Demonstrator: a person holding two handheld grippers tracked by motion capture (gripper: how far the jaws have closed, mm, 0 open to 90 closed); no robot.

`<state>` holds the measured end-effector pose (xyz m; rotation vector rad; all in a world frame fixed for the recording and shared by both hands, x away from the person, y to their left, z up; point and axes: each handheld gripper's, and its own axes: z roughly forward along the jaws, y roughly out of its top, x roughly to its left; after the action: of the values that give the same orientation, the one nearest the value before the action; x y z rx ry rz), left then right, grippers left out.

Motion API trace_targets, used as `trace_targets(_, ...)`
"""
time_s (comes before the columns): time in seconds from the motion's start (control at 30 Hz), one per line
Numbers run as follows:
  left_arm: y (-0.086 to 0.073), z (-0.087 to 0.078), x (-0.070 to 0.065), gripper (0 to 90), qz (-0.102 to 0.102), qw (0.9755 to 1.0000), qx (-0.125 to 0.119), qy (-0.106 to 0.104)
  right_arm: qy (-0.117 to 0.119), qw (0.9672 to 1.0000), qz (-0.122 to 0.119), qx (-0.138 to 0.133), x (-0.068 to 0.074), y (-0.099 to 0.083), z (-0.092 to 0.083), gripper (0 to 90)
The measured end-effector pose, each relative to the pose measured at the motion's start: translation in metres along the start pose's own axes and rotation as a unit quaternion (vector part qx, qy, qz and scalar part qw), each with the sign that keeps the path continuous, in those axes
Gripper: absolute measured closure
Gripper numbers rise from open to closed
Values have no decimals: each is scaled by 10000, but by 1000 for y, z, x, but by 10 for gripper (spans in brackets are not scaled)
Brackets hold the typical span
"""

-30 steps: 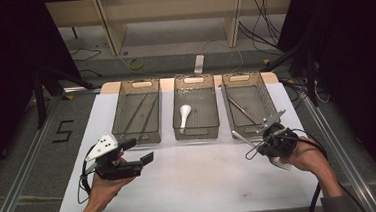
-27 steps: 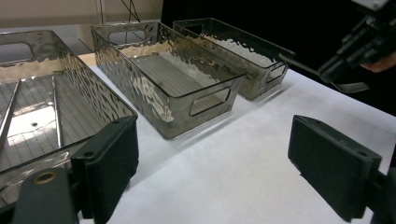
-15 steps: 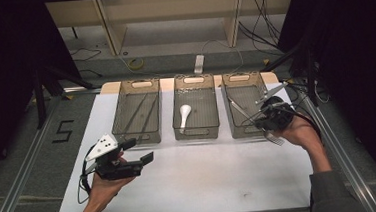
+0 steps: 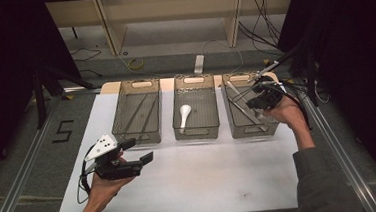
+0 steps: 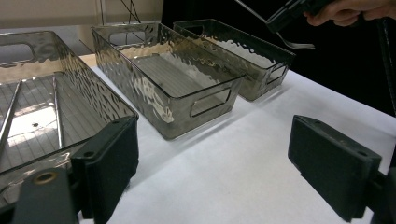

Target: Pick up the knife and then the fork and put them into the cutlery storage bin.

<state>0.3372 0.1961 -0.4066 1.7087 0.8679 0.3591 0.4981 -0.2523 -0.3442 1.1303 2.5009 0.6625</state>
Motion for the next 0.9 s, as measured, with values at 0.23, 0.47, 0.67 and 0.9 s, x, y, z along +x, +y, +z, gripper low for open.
trace_targets(0.23, 0, 0, 0, 157, -11, 10000, 1, -11, -63, 9998, 170, -25, -10, 8, 7, 855)
trace_targets(0.47, 0, 0, 0, 157, -19, 10000, -8, -15, -140, 9996, 258, -19, -15, 13, 15, 856)
trace_targets(0.67, 0, 0, 0, 156, -16, 10000, -15, -16, -222, 9991, 366, -27, -21, 14, 22, 855)
trace_targets(0.9, 0, 0, 0, 156, -9, 10000, -16, -19, -342, 9983, 462, -8, -26, 15, 31, 855)
